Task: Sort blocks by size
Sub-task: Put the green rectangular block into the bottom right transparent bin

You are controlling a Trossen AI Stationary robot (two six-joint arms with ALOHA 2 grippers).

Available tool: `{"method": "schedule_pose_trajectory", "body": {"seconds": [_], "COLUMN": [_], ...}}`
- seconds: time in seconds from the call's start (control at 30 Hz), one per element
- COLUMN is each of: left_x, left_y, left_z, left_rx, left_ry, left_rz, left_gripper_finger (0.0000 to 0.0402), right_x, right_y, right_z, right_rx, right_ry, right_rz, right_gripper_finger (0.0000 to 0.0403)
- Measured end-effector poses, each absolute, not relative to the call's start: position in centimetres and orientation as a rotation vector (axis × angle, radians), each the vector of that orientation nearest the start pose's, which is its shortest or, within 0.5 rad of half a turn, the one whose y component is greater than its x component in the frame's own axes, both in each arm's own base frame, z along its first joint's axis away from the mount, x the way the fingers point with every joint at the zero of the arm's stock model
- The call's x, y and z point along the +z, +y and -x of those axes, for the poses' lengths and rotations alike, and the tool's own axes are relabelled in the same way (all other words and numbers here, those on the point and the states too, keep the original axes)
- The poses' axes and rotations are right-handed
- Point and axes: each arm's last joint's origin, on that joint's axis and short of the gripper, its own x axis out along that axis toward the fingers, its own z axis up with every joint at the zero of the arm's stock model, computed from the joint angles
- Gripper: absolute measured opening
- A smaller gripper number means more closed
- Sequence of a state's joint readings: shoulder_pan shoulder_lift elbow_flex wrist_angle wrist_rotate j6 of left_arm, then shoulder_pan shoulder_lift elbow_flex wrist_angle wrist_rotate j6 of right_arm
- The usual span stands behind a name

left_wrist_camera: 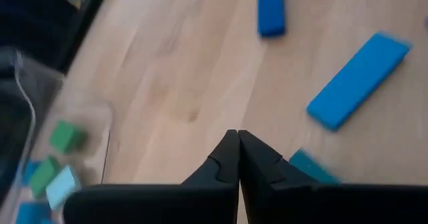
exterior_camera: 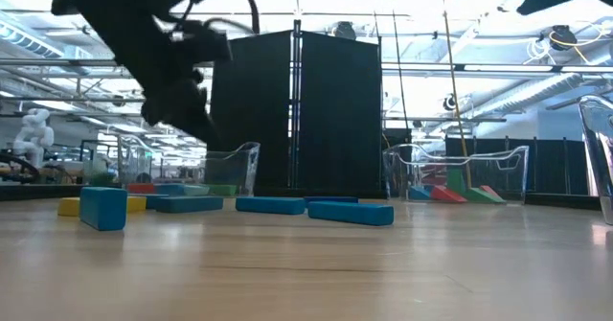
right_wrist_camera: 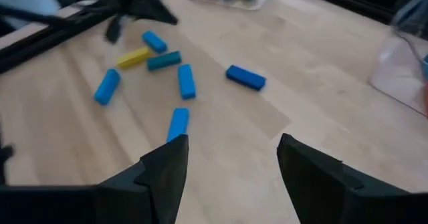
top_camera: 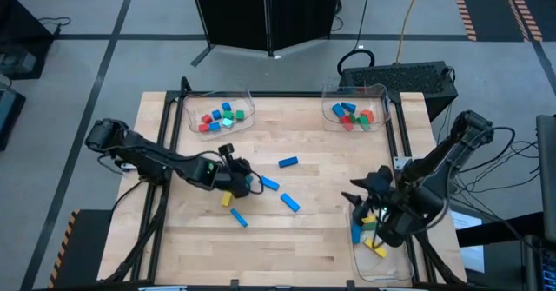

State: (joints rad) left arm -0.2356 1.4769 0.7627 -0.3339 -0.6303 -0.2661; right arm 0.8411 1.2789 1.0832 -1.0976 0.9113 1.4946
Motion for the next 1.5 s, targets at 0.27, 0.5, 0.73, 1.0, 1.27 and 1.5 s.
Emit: {"method": "schedule_pose_trajectory", "body": {"seconds": [0.27,0.5,0.73,1.0,1.27,1.5], "left_x": [18.4,18.4,17.9,16.4,14.6,12.9], "left_y": [-5.3,-5.0,-5.4,-5.4,-5.6,-6.0], "left_z": [-26.2,-24.0,-20.8,-19.2,-17.4,-17.0], "left_rx": [0.528,0.706,0.974,1.148,1.252,1.199], "left_ry": [0.904,1.08,1.233,1.221,1.24,1.2], "left_rz": [-0.156,0.047,0.293,0.452,0.567,0.651], "left_gripper_finger": [0.0033,0.0113,0.0231,0.0337,0.0361,0.0361], "right_x": [28.4,28.4,28.1,27.1,26.8,26.9], "right_y": [14.2,14.4,14.6,15.3,15.5,15.5], "right_z": [-17.1,-17.3,-17.6,-18.2,-18.3,-18.3], "right_rx": [-0.62,-0.598,-0.599,-0.601,-0.593,-0.592], "right_ry": [0.542,0.546,0.555,0.589,0.626,0.626], "right_rz": [-0.455,-0.472,-0.443,-0.407,-0.402,-0.4], "right_gripper_finger": [0.0222,0.0222,0.0222,0.0222,0.0222,0.0221]}}
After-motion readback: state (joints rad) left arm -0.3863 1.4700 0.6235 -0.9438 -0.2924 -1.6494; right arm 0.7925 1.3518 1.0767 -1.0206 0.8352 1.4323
